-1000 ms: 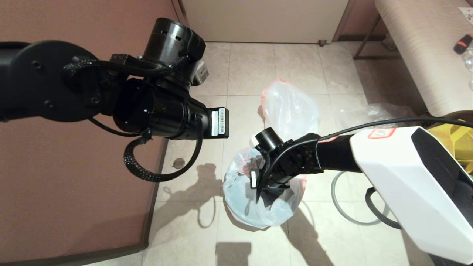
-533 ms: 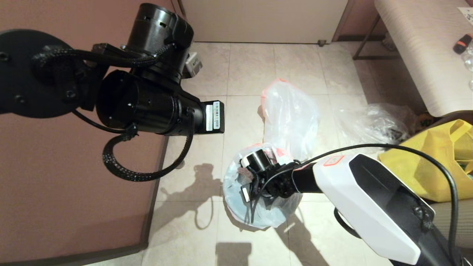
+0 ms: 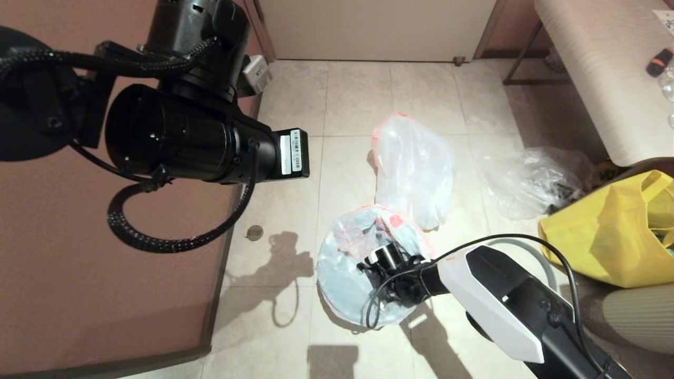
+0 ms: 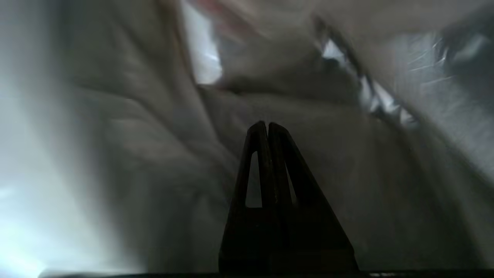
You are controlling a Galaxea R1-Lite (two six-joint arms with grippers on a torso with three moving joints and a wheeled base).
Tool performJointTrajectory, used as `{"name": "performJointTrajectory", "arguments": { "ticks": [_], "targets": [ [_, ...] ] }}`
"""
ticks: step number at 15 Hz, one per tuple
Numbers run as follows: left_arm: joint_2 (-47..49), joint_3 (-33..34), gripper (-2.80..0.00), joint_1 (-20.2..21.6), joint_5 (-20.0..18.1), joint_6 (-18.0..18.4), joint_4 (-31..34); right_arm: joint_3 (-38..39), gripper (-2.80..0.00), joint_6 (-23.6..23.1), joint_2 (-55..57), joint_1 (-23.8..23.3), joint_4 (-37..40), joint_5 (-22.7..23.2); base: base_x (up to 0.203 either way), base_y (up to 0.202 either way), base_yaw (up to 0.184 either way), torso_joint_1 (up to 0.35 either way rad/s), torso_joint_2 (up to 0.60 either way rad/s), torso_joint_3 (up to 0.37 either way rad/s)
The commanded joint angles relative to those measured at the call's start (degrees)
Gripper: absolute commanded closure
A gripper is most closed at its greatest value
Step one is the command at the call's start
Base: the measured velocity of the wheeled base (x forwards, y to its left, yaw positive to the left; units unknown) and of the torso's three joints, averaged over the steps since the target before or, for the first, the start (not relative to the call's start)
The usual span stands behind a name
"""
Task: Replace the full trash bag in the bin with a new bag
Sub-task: Put the new garbage bag on the trash can
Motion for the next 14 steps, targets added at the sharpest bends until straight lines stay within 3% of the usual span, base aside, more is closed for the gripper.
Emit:
{"name": "performJointTrajectory", "arguments": {
  "ticks": [1,5,8,11,14],
  "targets": [
    [-0.45,-0.01,0.00,-0.02,0.04,-0.12,0.02,0.00,0.00,-0.56,2.09,-0.94,-0.24,0.19,0.000,0.000,0.000,0.000,0.00,0.000],
    [-0.36,0.34,0.00,-0.42,-0.05,-0.12,-0.09,-0.09,0.00,-0.82,2.73,-1.50,-8.12,4.30,0.000,0.000,0.000,0.000,0.00,0.000],
    [-0.56,2.22,0.00,-0.81,0.12,0.13,-3.83,-0.09,0.00,-2.14,1.78,-1.43,-7.76,6.66,0.000,0.000,0.000,0.000,0.00,0.000],
    [-0.91,2.85,0.00,-1.15,0.13,0.23,-5.35,-0.08,0.00,-8.52,1.51,-1.65,-1.90,2.46,0.000,0.000,0.000,0.000,0.00,0.000],
    [-0.91,3.01,0.00,-1.24,0.04,0.32,-5.43,-0.08,0.00,-12.28,0.91,-2.56,9.94,-2.89,0.000,0.000,0.000,0.000,0.00,0.000]
  ]
}}
